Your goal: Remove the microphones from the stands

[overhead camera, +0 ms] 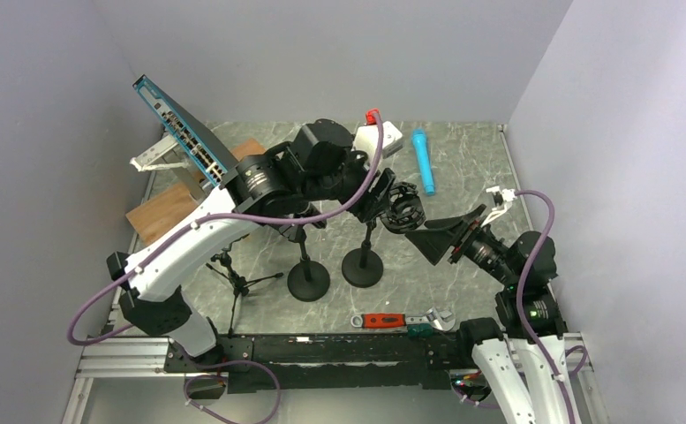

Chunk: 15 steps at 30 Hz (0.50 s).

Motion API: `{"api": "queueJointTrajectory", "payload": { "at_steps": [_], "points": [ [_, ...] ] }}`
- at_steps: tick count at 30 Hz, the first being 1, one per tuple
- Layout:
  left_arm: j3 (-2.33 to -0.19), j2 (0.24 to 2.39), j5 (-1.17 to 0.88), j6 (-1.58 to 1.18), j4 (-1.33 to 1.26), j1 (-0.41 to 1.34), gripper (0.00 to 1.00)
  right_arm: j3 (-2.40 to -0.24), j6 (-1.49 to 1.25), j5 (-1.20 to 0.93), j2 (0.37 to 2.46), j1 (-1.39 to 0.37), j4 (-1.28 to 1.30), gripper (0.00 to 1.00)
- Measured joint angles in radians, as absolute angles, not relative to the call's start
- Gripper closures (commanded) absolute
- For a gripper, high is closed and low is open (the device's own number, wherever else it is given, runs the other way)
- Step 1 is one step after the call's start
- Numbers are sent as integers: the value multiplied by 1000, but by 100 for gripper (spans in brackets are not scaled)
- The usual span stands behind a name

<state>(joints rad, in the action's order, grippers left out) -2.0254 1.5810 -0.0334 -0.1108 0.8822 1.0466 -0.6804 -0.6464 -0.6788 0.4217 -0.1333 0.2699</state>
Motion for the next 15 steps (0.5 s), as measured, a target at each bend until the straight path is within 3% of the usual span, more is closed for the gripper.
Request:
{"api": "queueJointTrajectory", "payload": {
  "at_steps": [5, 15],
  "points": [
    [-2027, 1612, -28, -89, 943, 1009, 57, -708, -623, -634, 418, -133, 295, 0],
    [-2024, 1649, -41, -64, 971, 988, 64, -722, -590, -610, 432, -133, 314, 0]
  ]
}}
